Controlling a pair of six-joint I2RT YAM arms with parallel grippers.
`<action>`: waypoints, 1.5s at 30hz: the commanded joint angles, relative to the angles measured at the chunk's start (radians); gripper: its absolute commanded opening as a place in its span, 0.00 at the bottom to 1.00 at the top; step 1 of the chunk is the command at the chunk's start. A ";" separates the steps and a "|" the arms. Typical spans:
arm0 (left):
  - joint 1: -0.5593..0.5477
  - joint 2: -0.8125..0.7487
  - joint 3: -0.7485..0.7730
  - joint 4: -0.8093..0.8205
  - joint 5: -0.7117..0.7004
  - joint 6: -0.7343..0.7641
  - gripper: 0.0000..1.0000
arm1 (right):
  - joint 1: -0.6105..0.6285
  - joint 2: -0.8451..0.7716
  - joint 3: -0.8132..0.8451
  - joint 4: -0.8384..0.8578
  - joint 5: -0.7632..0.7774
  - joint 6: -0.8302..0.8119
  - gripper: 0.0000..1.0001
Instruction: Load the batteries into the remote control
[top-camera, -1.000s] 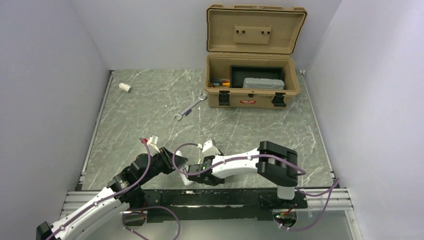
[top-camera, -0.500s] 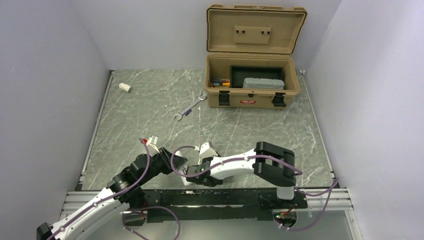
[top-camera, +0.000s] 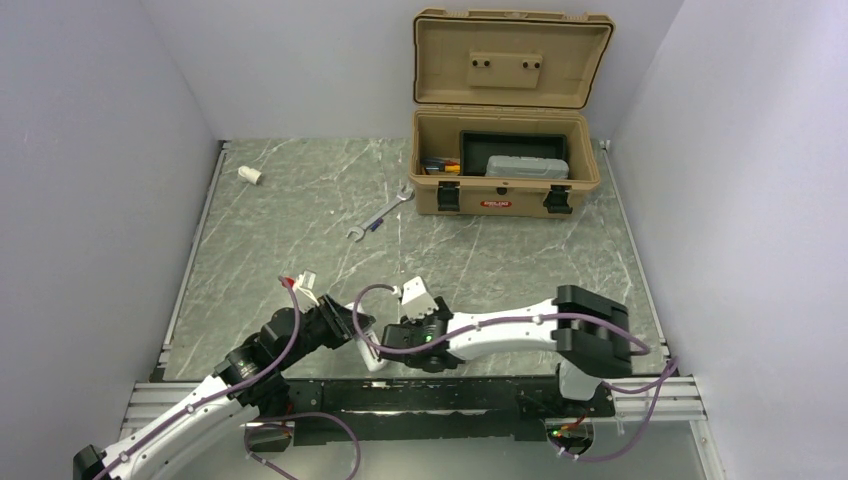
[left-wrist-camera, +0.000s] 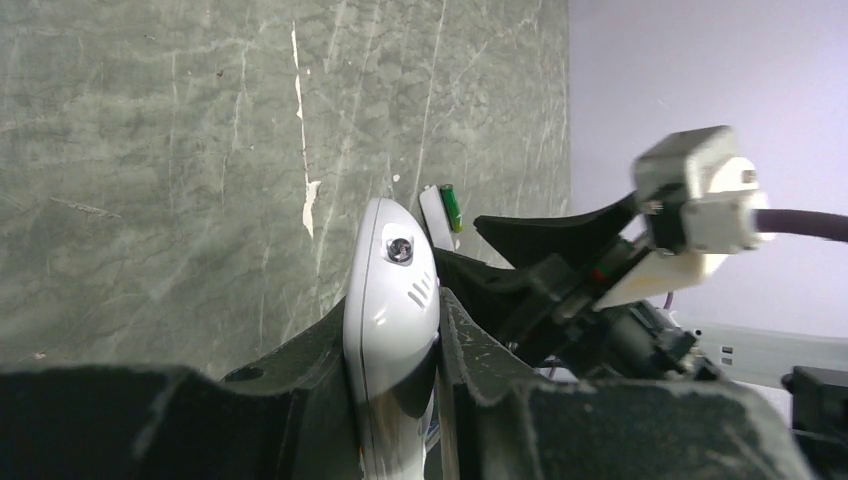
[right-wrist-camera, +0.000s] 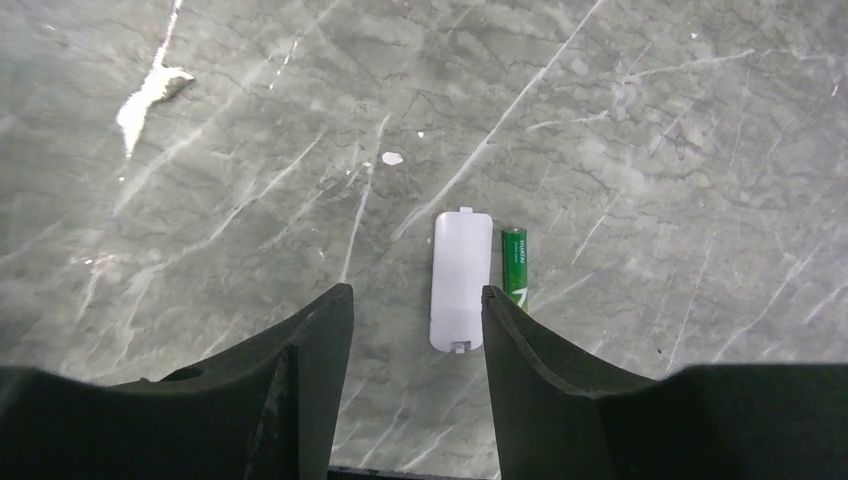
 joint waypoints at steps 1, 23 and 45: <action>0.006 0.008 0.034 0.029 -0.002 0.007 0.00 | -0.027 -0.157 -0.064 0.107 -0.030 0.014 0.53; 0.010 0.045 0.051 0.044 0.009 0.015 0.00 | -0.360 -0.505 -0.455 0.381 -0.376 -0.071 0.41; 0.013 0.062 0.061 0.061 0.010 0.020 0.00 | -0.369 -0.420 -0.467 0.396 -0.400 -0.068 0.10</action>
